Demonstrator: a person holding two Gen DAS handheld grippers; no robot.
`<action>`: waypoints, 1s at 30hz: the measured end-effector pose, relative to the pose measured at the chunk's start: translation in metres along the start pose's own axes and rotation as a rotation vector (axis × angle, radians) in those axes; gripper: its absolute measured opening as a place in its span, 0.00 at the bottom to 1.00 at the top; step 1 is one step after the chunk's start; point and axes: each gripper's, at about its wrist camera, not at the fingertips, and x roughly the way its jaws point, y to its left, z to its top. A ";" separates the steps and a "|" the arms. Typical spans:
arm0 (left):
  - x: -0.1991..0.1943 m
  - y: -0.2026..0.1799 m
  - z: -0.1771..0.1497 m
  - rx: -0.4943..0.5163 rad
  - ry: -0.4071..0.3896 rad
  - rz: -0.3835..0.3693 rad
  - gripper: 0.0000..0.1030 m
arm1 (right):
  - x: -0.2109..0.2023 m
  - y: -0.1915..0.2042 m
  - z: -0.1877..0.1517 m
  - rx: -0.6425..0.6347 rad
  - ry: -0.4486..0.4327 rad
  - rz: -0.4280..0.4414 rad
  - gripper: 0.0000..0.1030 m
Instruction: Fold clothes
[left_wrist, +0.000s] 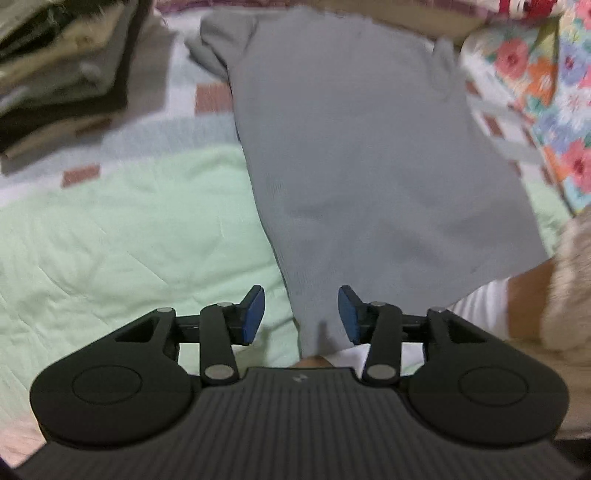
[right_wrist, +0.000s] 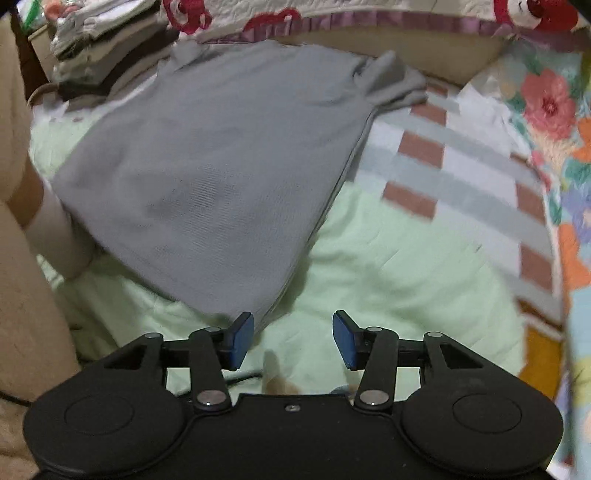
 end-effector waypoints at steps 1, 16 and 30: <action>-0.001 0.003 0.003 -0.012 -0.038 0.027 0.46 | -0.004 -0.008 0.010 0.033 -0.028 0.004 0.52; 0.111 -0.107 0.188 0.106 -0.355 0.048 0.45 | 0.122 -0.134 0.190 0.562 -0.279 0.129 0.53; 0.280 -0.244 0.337 0.212 -0.296 -0.186 0.27 | 0.250 -0.230 0.269 0.678 -0.258 0.148 0.58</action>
